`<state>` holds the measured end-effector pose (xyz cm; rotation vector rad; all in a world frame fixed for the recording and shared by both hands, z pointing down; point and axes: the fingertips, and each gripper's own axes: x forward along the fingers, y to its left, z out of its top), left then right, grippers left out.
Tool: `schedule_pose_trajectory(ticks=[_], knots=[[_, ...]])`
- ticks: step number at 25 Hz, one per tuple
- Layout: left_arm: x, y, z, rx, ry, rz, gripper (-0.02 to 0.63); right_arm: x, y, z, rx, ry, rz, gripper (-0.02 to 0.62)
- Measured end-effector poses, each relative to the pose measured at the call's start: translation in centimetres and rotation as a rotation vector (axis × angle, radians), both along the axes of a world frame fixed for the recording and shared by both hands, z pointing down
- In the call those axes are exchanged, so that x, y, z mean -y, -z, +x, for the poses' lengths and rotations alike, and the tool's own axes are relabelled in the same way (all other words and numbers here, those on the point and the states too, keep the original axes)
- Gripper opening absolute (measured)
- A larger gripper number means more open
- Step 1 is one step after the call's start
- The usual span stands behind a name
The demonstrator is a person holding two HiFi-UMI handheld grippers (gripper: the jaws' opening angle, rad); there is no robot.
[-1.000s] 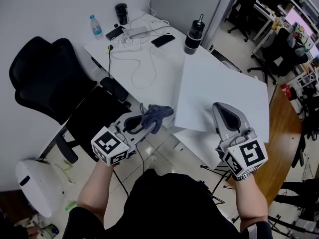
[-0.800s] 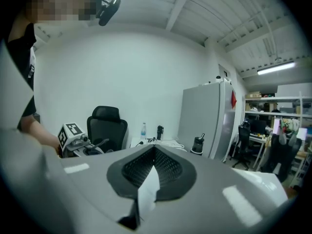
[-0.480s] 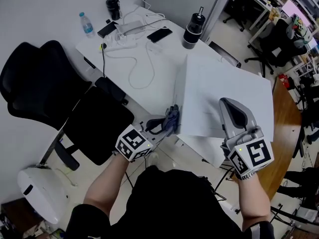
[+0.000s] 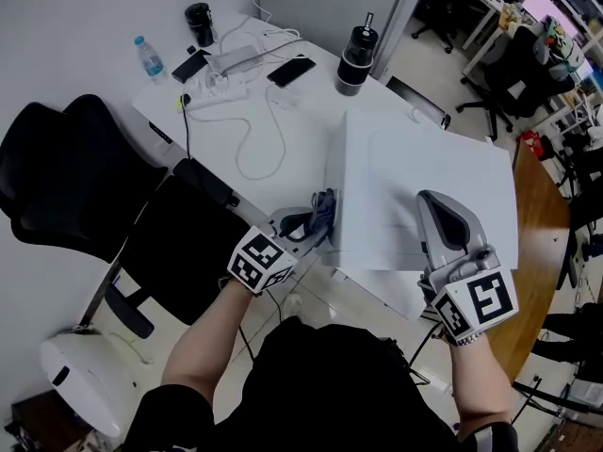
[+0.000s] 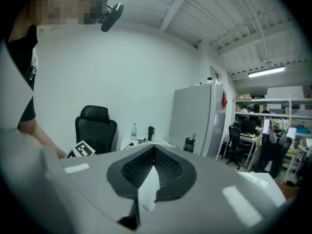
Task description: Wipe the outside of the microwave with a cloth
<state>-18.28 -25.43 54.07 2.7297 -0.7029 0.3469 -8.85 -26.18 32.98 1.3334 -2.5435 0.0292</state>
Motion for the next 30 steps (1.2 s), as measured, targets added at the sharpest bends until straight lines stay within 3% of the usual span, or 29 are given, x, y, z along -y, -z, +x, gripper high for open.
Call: schedule_pose_trajectory(ticks=[13,30], knots=[[7.6,-0.9,0.2,0.042,0.024,0.027,0.104,0.5,0.5,1.2,-0.005,-0.057,0.012,0.002],[14.9,-2.3,0.4,0.102,0.128,0.013,0.104,0.7,0.6,3.7,0.01,-0.134,0.03,0.002]])
